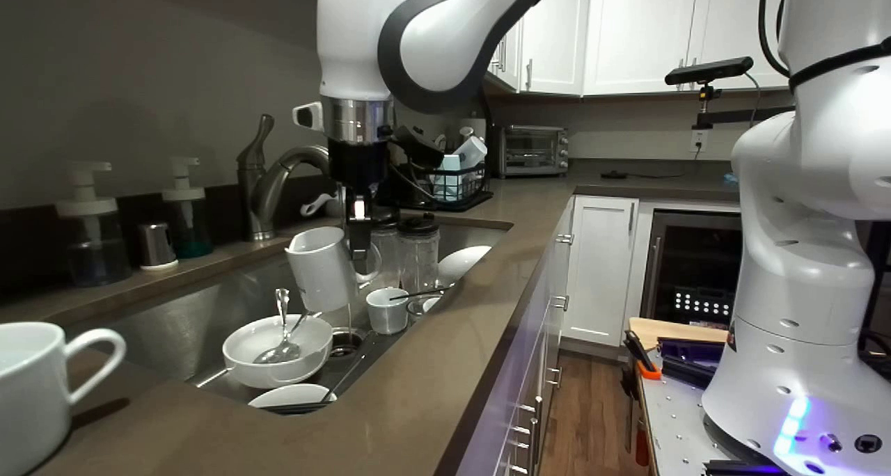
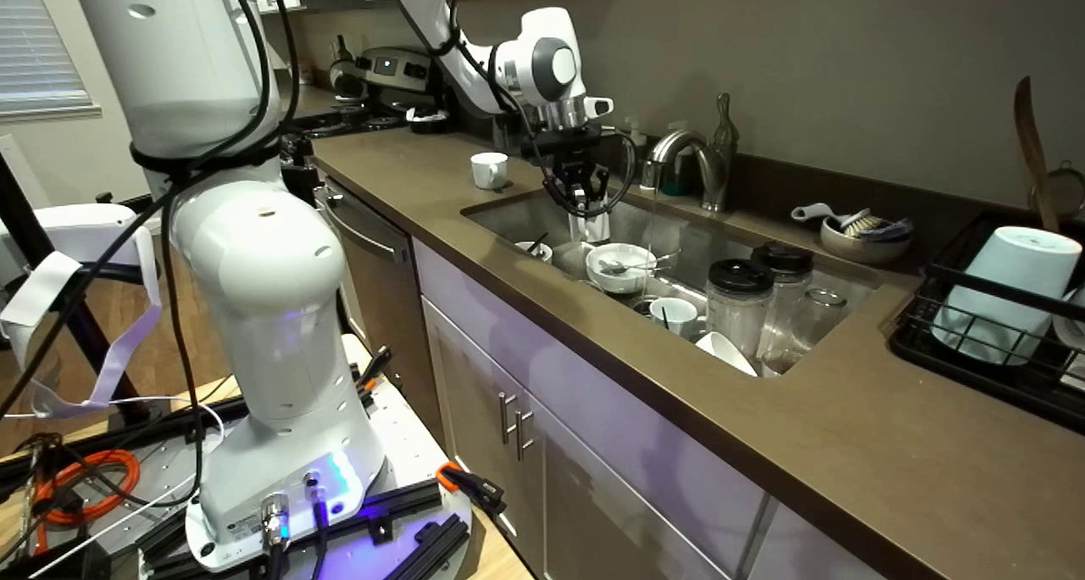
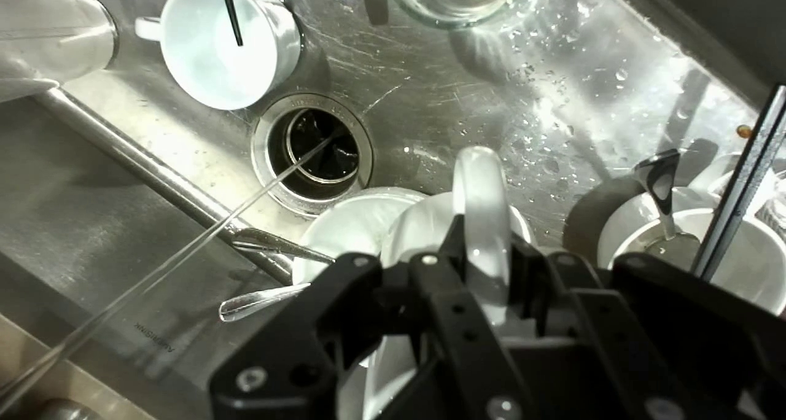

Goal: Take the white mug on the right side of the counter, put some water in it and place it next to the white mug on the left

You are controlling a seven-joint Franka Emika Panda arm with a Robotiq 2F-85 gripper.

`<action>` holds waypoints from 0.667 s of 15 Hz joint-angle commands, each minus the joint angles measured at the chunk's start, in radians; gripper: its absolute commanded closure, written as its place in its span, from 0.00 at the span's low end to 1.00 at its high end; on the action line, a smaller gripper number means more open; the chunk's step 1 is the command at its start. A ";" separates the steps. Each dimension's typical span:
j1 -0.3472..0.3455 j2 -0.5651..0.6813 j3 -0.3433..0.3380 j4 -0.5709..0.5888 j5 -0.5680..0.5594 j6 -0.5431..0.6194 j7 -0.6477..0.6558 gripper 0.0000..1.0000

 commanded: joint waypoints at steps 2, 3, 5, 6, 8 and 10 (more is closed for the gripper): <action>0.013 -0.002 0.011 0.016 -0.012 -0.017 0.001 0.96; 0.021 -0.007 0.019 0.022 -0.020 -0.027 0.003 0.96; 0.041 -0.020 0.034 0.036 -0.050 -0.053 0.017 0.96; 0.052 -0.029 0.043 0.043 -0.064 -0.064 0.016 0.96; 0.072 -0.047 0.060 0.060 -0.093 -0.090 0.025 0.96; 0.087 -0.065 0.076 0.075 -0.106 -0.096 0.015 0.96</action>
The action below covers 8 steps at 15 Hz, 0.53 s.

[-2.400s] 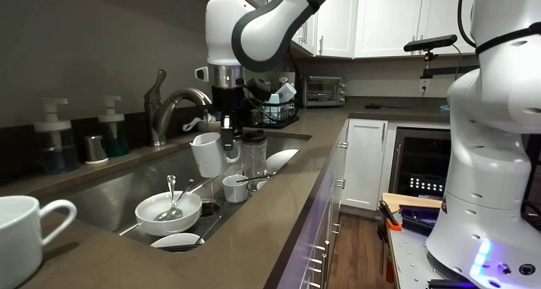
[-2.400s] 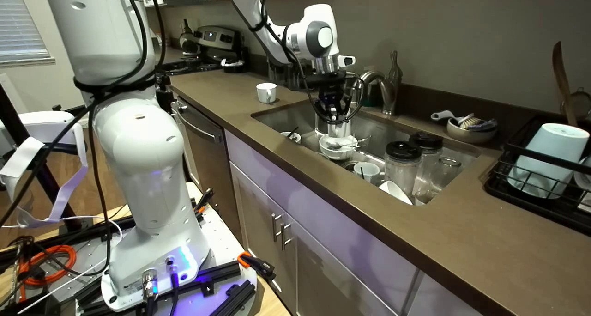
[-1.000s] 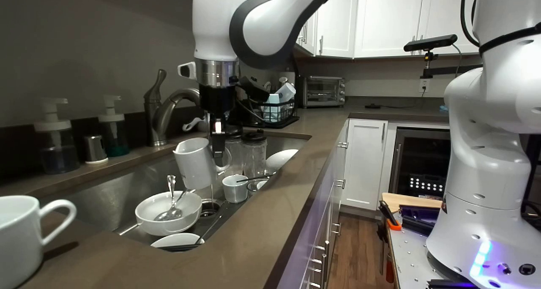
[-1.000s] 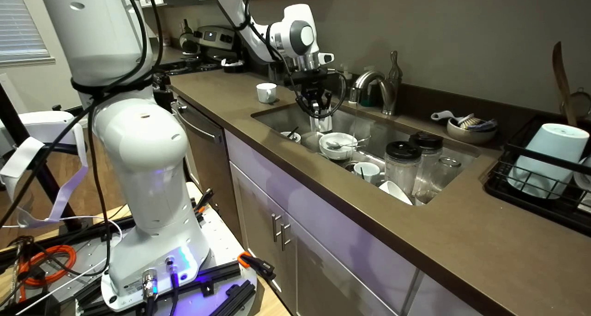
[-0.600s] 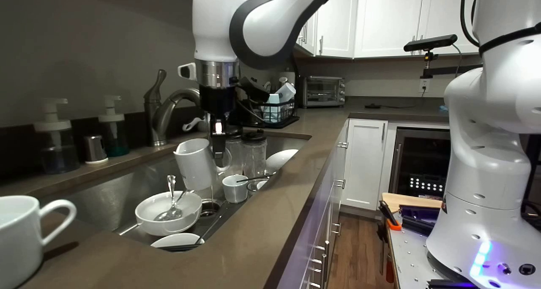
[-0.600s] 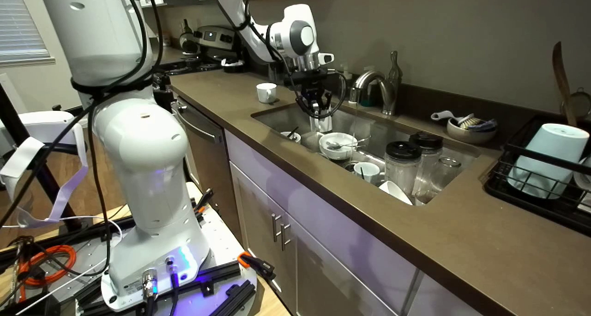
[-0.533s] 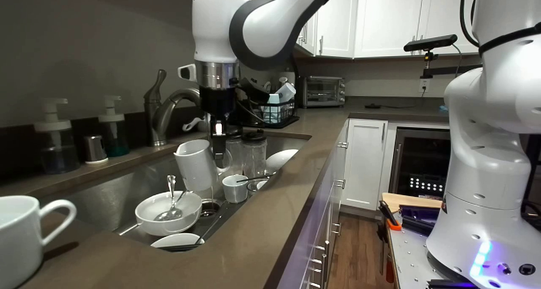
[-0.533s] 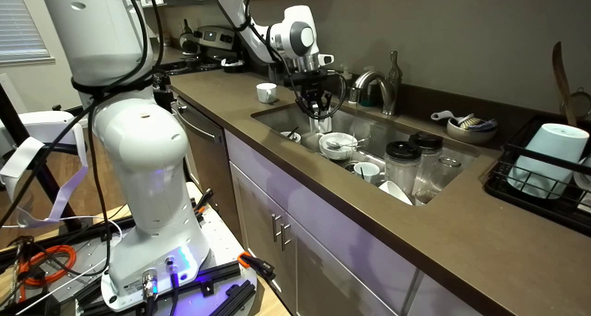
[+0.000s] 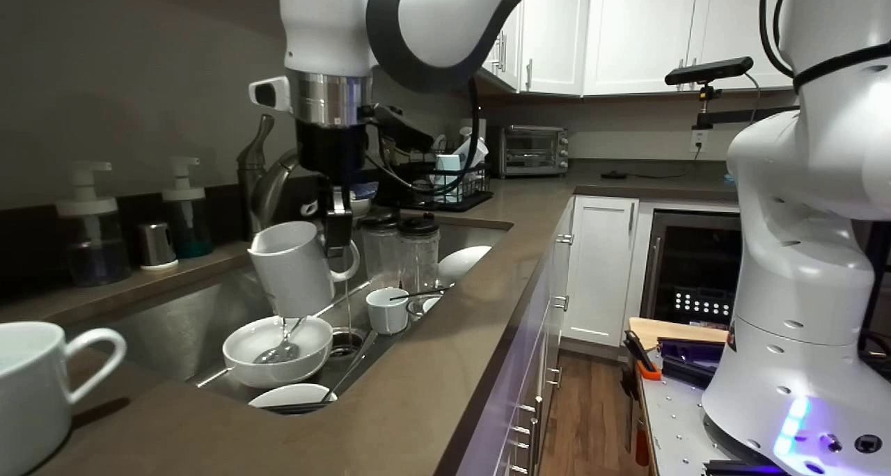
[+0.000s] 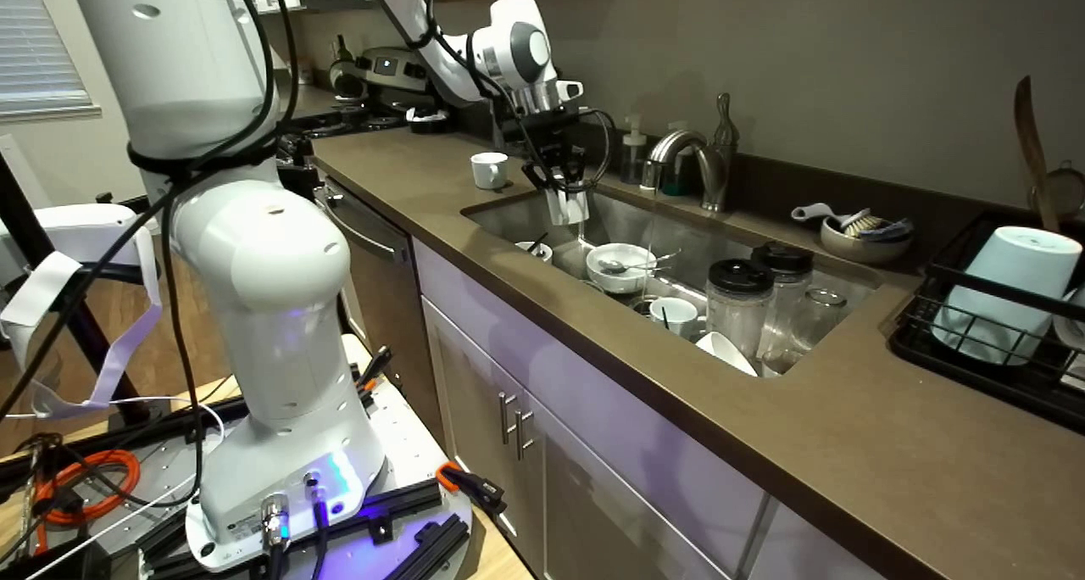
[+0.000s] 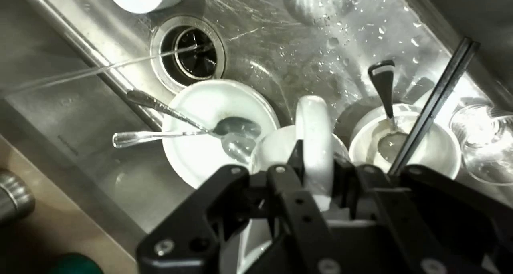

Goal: Take the white mug on the right side of the counter, put some water in it and place it next to the white mug on the left

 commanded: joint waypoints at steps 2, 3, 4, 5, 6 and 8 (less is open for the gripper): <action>0.030 -0.075 0.032 0.030 -0.045 -0.028 0.006 0.96; 0.034 -0.081 0.038 0.033 -0.045 -0.018 0.001 0.96; 0.039 -0.087 0.044 0.032 -0.040 -0.010 -0.005 0.96; 0.043 -0.089 0.048 0.038 -0.033 -0.004 -0.013 0.96; 0.045 -0.090 0.053 0.039 -0.024 0.010 -0.028 0.96; 0.050 -0.086 0.058 0.049 -0.009 0.036 -0.060 0.96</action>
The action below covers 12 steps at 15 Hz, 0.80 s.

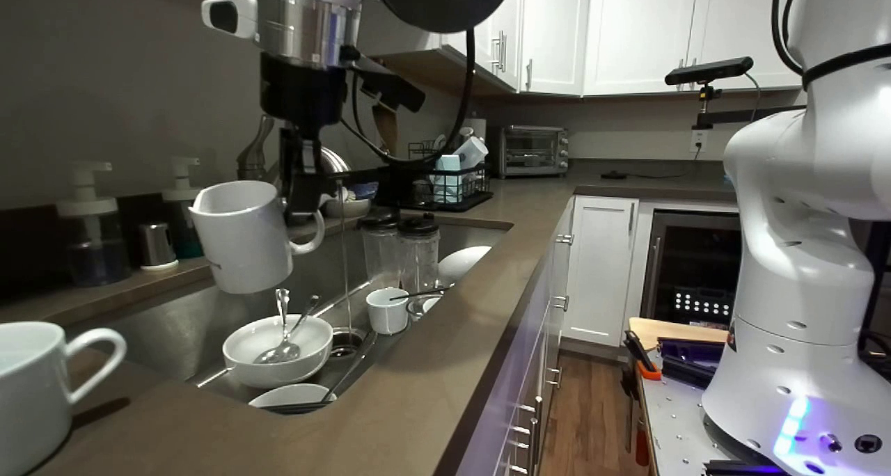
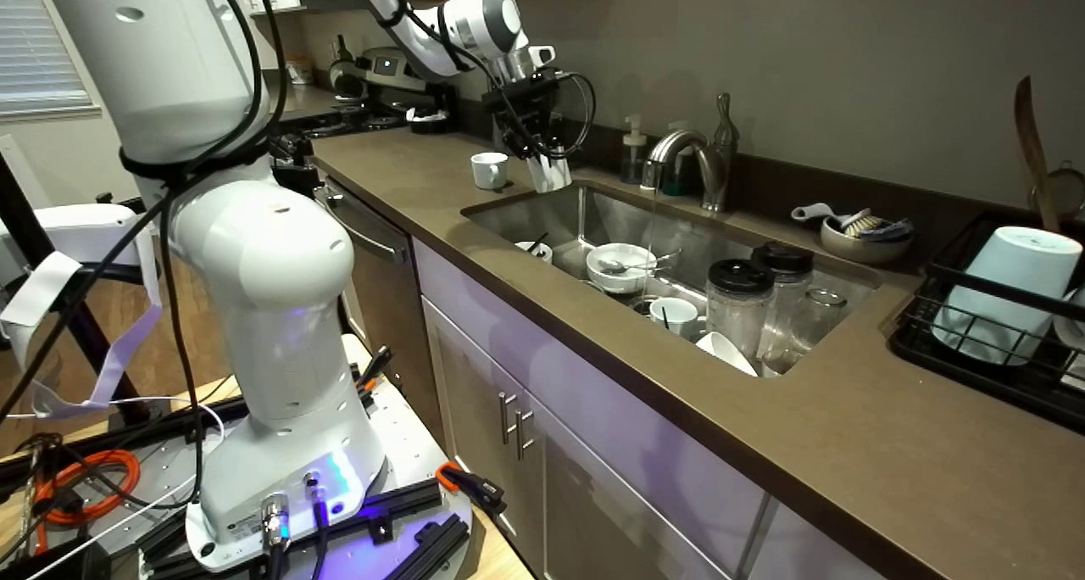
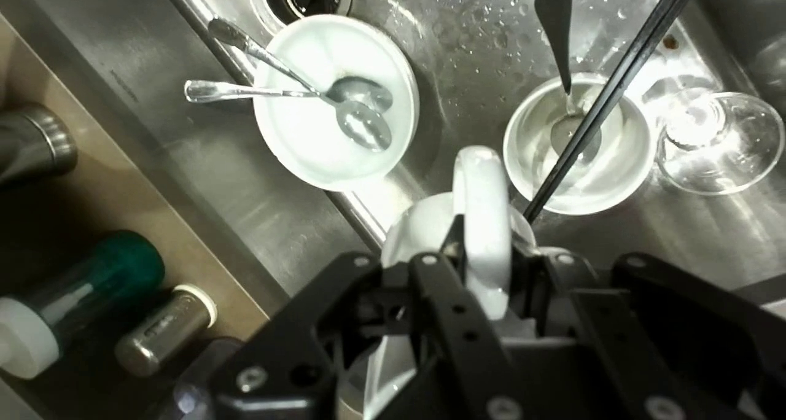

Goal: Take the white mug on the right side of the counter, put some water in it and place it next to the white mug on the left

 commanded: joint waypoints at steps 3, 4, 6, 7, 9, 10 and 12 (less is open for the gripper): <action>0.012 -0.001 0.011 0.041 0.024 0.070 -0.111 0.96; 0.013 0.002 0.012 0.047 0.030 0.080 -0.133 0.96; 0.015 0.013 0.009 0.059 0.071 0.109 -0.199 0.96; 0.014 0.018 0.005 0.065 0.100 0.125 -0.242 0.96; 0.011 0.033 0.001 0.074 0.181 0.157 -0.342 0.96; 0.008 0.039 -0.003 0.078 0.225 0.169 -0.397 0.96; 0.003 0.048 -0.009 0.091 0.309 0.170 -0.506 0.96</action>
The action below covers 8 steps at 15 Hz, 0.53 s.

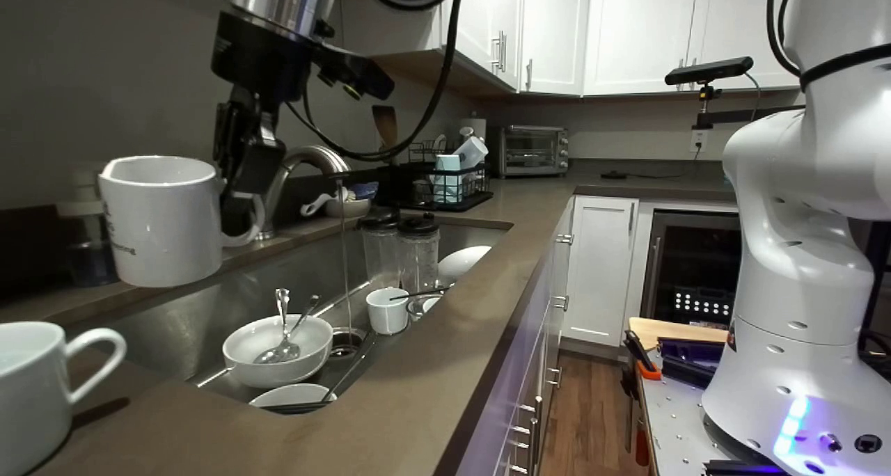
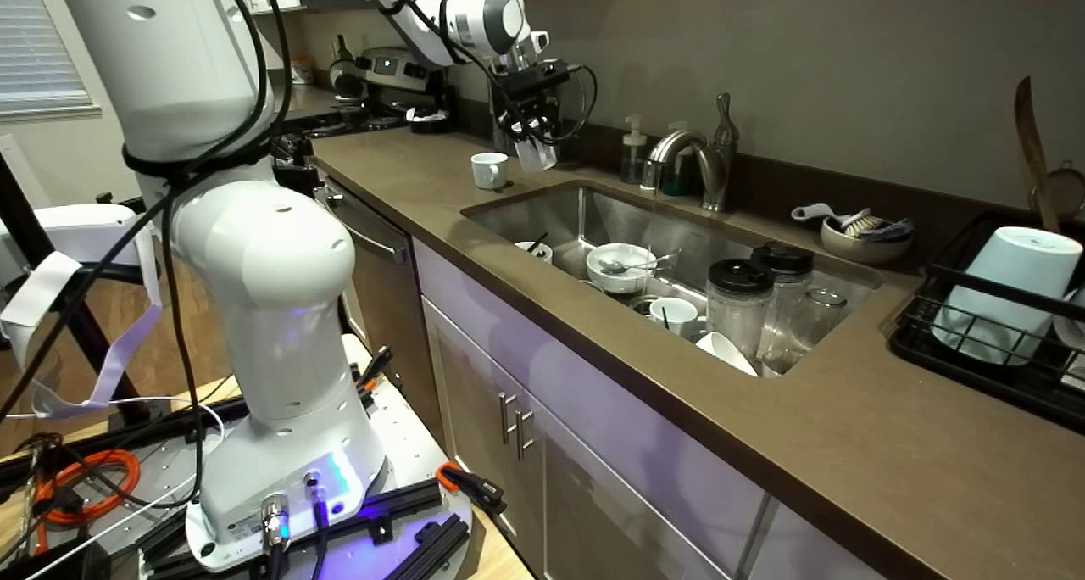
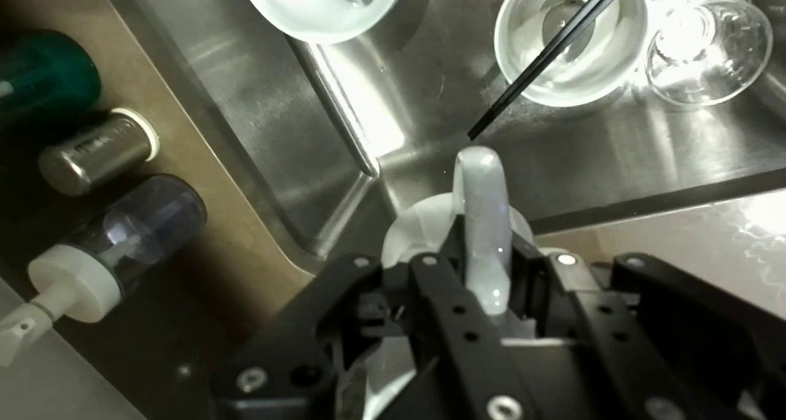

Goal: Take the white mug on the right side of the counter, put some water in it and place it next to the white mug on the left

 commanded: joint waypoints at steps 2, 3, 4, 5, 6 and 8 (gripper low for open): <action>-0.016 0.024 -0.011 0.061 0.171 0.007 -0.246 0.96; -0.018 0.028 -0.013 0.069 0.197 -0.001 -0.285 0.96; -0.021 0.034 -0.014 0.080 0.217 -0.009 -0.318 0.96; -0.025 0.040 -0.015 0.091 0.232 -0.016 -0.348 0.96; -0.020 0.032 -0.012 0.044 0.180 -0.001 -0.265 0.90; -0.022 0.041 -0.014 0.056 0.192 -0.001 -0.294 0.90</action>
